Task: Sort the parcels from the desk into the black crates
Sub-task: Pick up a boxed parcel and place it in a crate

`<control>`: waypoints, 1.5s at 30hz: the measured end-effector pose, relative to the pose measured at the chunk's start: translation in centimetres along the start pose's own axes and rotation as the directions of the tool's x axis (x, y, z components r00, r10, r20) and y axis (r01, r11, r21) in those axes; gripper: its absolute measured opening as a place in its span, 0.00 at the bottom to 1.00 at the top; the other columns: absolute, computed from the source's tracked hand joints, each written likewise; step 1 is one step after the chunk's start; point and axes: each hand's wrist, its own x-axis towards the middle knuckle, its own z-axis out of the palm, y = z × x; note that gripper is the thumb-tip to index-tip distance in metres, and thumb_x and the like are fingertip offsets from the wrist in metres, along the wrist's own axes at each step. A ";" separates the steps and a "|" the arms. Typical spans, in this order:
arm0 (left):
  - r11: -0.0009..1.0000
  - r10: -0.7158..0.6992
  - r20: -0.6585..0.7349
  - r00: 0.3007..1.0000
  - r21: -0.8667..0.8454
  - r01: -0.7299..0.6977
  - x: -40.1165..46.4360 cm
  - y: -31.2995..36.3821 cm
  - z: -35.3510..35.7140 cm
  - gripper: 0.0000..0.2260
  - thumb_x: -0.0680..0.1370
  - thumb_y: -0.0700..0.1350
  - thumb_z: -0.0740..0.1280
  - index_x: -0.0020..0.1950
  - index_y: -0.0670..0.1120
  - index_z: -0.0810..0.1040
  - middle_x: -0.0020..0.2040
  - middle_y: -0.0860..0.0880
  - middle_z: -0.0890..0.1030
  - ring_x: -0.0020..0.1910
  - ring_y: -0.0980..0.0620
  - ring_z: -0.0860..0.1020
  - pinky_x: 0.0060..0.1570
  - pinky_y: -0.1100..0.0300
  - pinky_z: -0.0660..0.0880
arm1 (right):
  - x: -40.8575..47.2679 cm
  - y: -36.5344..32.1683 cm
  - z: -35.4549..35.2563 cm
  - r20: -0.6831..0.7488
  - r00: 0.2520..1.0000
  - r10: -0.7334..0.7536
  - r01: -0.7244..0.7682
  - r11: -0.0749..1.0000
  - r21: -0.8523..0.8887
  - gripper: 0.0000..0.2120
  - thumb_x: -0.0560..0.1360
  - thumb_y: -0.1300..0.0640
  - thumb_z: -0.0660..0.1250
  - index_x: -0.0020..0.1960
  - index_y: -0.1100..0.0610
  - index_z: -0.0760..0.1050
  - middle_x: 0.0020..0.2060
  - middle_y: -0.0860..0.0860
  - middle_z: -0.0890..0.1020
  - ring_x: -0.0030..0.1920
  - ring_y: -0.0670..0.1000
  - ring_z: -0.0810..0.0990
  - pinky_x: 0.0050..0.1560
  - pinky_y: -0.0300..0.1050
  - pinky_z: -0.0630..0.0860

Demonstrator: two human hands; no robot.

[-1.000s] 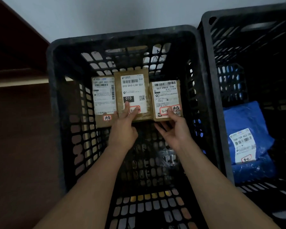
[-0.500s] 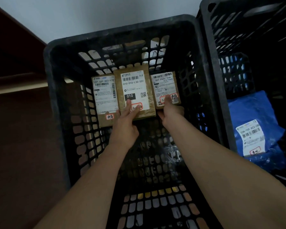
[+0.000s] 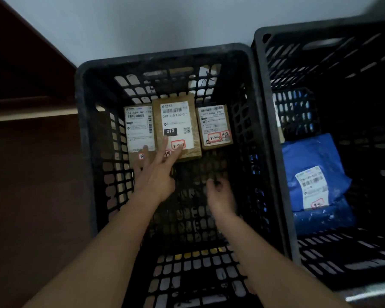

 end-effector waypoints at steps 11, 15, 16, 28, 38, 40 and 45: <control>0.998 -0.063 0.088 0.994 -0.003 0.063 -12.1 1.6 -0.2 0.41 0.80 0.45 0.63 0.76 0.65 0.33 0.76 0.55 0.27 0.78 0.40 0.37 0.75 0.36 0.50 | -8.7 0.3 -3.1 0.226 0.926 -0.302 0.377 0.752 -0.540 0.34 0.81 0.49 0.62 0.80 0.52 0.47 0.77 0.56 0.55 0.76 0.57 0.54 0.75 0.50 0.58; 0.998 -0.065 0.048 0.997 0.009 0.064 -15.2 3.3 -3.9 0.38 0.81 0.47 0.62 0.78 0.64 0.36 0.78 0.53 0.31 0.78 0.40 0.39 0.74 0.38 0.49 | -12.6 -2.3 -5.5 0.223 0.872 -0.437 0.480 0.669 -0.567 0.34 0.81 0.49 0.61 0.81 0.50 0.46 0.78 0.54 0.53 0.77 0.56 0.52 0.75 0.54 0.58; 0.998 -0.060 0.027 0.998 0.009 0.060 -15.7 3.8 -4.9 0.37 0.82 0.48 0.62 0.78 0.63 0.36 0.79 0.53 0.32 0.79 0.41 0.39 0.74 0.38 0.49 | -13.6 -2.8 -6.3 0.216 0.857 -0.467 0.500 0.658 -0.562 0.34 0.81 0.49 0.61 0.81 0.50 0.46 0.78 0.54 0.53 0.77 0.56 0.52 0.75 0.54 0.58; 0.992 0.084 -0.184 0.979 0.107 -0.065 -20.0 15.6 -13.6 0.36 0.82 0.49 0.61 0.78 0.63 0.38 0.80 0.52 0.35 0.79 0.43 0.40 0.74 0.36 0.45 | -20.0 -4.8 -21.4 0.106 0.748 -0.655 0.560 0.537 -0.631 0.33 0.83 0.49 0.57 0.81 0.48 0.42 0.79 0.51 0.46 0.79 0.56 0.45 0.77 0.56 0.48; 0.968 0.216 -0.208 0.954 0.173 -0.181 -23.2 39.4 -10.6 0.34 0.82 0.48 0.60 0.79 0.62 0.40 0.80 0.51 0.35 0.79 0.42 0.40 0.74 0.35 0.45 | -18.9 1.3 -44.5 -0.008 0.706 -0.708 0.460 0.467 -0.755 0.34 0.83 0.49 0.56 0.80 0.45 0.38 0.79 0.51 0.38 0.79 0.57 0.39 0.76 0.62 0.39; 0.951 0.268 -0.198 0.943 0.210 -0.226 -23.7 44.9 -9.7 0.34 0.82 0.48 0.59 0.79 0.61 0.39 0.79 0.50 0.34 0.79 0.42 0.41 0.74 0.35 0.46 | -18.4 2.7 -49.9 -0.067 0.703 -0.708 0.420 0.490 -0.764 0.33 0.83 0.48 0.56 0.80 0.45 0.40 0.79 0.51 0.38 0.79 0.58 0.40 0.75 0.63 0.40; 0.907 0.385 -0.176 0.906 0.256 -0.335 -25.3 56.5 -9.2 0.34 0.82 0.48 0.60 0.80 0.61 0.41 0.80 0.50 0.35 0.79 0.41 0.41 0.73 0.34 0.47 | -18.6 5.1 -61.5 -0.200 0.721 -0.664 0.328 0.580 -0.745 0.33 0.82 0.50 0.58 0.80 0.44 0.42 0.80 0.52 0.40 0.79 0.60 0.41 0.75 0.65 0.42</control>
